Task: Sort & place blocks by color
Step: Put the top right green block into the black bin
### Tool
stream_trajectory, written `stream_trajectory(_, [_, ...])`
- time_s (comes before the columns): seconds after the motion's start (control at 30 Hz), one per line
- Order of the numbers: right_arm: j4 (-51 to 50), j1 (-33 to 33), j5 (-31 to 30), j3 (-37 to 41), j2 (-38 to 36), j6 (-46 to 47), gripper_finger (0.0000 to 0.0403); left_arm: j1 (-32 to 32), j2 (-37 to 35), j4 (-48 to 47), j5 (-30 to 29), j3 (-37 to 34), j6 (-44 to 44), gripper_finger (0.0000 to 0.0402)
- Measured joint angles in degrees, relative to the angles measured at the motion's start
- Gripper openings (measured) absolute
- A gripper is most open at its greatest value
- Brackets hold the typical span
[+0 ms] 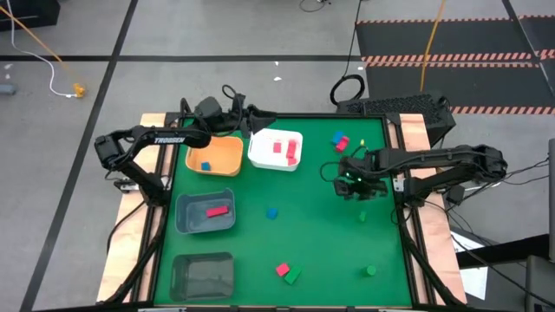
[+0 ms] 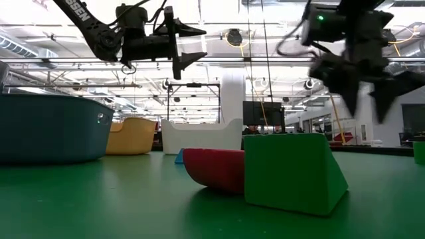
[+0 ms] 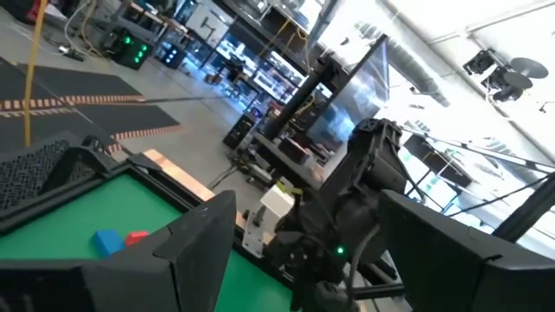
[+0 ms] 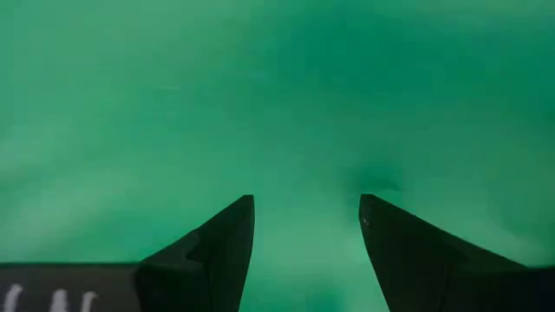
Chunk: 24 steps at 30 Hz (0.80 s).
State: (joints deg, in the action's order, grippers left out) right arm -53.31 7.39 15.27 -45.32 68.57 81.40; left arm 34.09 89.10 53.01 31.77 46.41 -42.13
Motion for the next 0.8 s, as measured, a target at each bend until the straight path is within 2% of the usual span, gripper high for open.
stream_trajectory(0.17, [-8.02, -3.61, 0.03, 0.00, -0.01, 4.91, 0.0200, -0.03, 0.00, -0.02, 0.71, 0.00, -0.04, 0.0280])
stream_trajectory(0.47, [-7.84, -10.11, -1.82, 0.02, 0.93, 12.49, 0.0205, -0.86, 0.00, -0.07, 5.40, 0.00, -1.94, 0.0280])
stream_trajectory(0.57, [-4.68, -11.50, -1.98, 1.35, 1.57, 15.43, 0.0205, -1.74, 0.00, -0.13, 5.98, 0.00, -1.95, 0.0280])
stream_trajectory(0.8, [9.43, -14.22, -1.80, 9.35, 1.46, 24.00, 0.0205, -3.94, 0.00, -0.48, 6.45, 0.00, -1.92, 0.0280])
